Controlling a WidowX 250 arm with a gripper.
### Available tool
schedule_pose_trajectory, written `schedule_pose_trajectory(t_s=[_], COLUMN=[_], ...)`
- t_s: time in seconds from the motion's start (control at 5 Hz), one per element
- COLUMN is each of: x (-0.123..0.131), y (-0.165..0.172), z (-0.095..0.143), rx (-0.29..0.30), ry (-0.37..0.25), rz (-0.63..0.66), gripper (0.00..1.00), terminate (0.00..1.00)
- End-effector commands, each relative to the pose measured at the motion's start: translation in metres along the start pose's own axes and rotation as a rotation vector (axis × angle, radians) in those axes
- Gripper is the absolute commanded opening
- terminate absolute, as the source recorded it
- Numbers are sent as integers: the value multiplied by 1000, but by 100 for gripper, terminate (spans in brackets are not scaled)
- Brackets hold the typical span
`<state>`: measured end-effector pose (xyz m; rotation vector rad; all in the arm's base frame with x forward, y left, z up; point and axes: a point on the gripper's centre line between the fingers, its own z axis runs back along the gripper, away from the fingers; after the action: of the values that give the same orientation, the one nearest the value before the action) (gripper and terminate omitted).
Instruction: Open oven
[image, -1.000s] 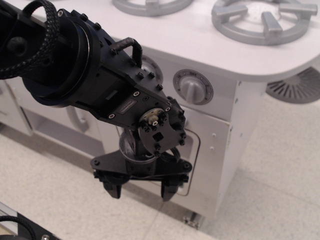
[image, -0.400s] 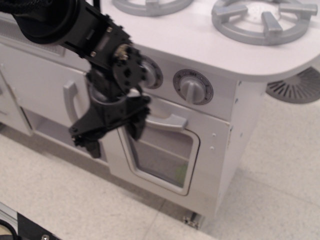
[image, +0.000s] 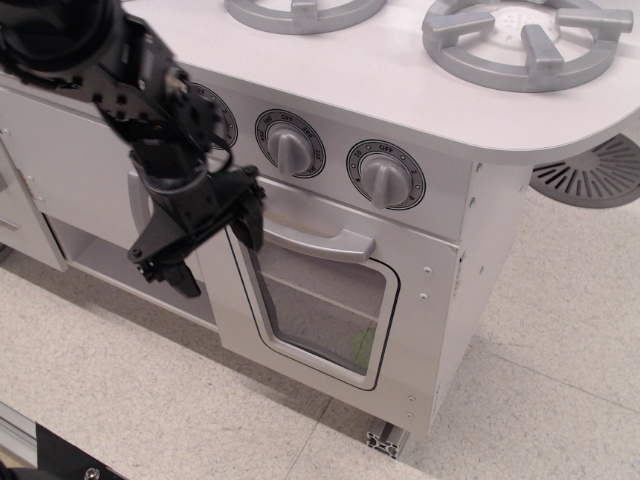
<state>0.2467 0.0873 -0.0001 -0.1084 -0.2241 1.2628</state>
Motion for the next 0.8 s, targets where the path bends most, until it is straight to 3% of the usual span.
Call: schedule_pose_trajectory(t_s=[0.0, 0.6], x=[22, 7], y=[-14, -36], z=[8, -11], rx=[-172, -220], ry=[42, 63], rz=[107, 143], gripper=[100, 100], terminate=[0, 0])
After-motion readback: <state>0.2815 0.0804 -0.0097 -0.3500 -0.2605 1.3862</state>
